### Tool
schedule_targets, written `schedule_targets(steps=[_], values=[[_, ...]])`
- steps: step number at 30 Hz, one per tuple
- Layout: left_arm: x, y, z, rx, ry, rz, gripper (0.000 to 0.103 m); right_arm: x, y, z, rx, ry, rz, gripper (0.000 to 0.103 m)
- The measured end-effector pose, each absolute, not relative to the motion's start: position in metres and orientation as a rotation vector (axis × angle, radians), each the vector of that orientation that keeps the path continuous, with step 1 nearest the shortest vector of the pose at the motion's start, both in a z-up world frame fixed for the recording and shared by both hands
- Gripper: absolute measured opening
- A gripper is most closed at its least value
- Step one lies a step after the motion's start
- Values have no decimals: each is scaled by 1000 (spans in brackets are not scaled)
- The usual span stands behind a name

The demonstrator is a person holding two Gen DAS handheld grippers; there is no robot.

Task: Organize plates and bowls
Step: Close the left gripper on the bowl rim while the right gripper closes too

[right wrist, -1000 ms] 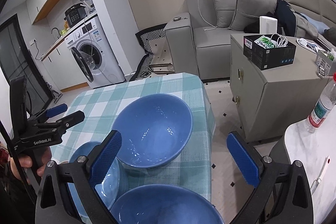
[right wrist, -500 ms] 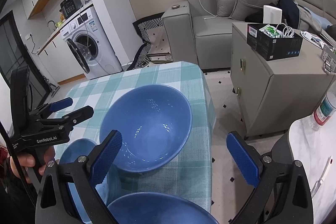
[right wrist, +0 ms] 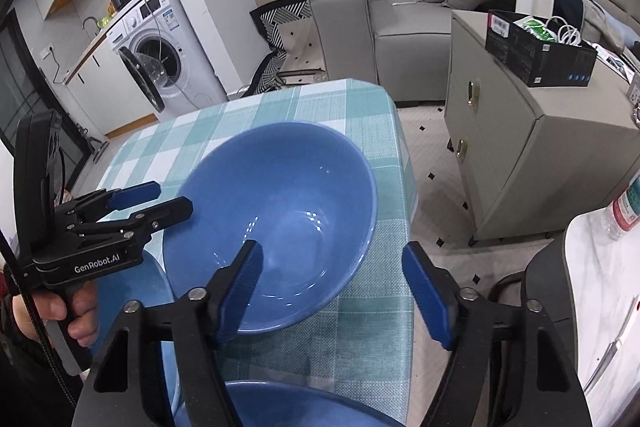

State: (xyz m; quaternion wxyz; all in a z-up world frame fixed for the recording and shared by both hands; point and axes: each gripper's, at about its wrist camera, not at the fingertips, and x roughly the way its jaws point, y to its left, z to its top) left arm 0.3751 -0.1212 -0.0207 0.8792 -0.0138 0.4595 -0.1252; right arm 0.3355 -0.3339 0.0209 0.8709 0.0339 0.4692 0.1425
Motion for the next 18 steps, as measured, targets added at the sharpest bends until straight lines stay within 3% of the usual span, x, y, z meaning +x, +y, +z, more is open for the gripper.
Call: schedule_targets(steps=[8,12,18], values=[[378,-126,-27,-45,989,-302,42,338,-324,13,31,1002,302,52],[379,-127,-28,-50,996,-308,34,338,-326,11,20,1006,278,38],[379,-132,-30,-40,996,-330,22,336,-327,9,0,1004,264,28]])
